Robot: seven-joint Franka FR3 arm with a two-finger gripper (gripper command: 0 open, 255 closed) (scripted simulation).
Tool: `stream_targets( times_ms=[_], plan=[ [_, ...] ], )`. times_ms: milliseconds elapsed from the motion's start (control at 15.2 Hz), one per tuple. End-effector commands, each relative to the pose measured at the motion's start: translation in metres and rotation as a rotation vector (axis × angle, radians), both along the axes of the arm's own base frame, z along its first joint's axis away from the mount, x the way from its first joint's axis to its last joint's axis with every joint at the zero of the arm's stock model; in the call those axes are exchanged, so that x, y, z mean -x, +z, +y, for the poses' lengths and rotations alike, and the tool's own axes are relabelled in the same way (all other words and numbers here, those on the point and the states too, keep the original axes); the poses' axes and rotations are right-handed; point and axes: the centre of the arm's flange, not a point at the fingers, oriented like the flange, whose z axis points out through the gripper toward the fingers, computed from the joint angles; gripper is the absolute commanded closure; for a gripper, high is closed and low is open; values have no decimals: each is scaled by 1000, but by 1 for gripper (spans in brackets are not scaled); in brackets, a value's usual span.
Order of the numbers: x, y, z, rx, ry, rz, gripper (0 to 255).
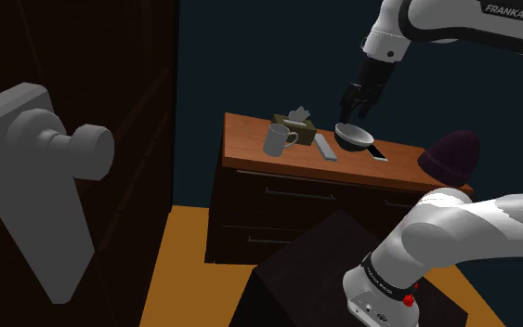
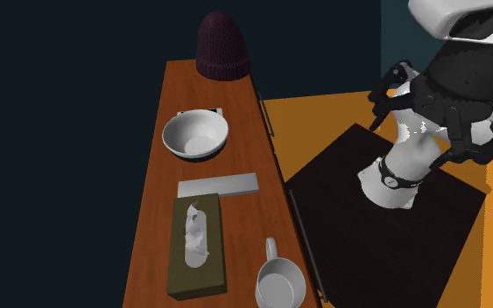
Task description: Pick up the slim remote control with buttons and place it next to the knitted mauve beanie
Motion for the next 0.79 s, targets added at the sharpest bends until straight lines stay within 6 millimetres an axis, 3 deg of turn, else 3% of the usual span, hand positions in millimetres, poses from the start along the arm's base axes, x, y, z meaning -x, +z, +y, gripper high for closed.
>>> stream_targets(
  times_ms=[0, 726],
  plan=[
    [0, 0, 0, 0, 0, 0, 0],
    [-74, -79, -98, -15, -137, -16, 0]
  ],
)
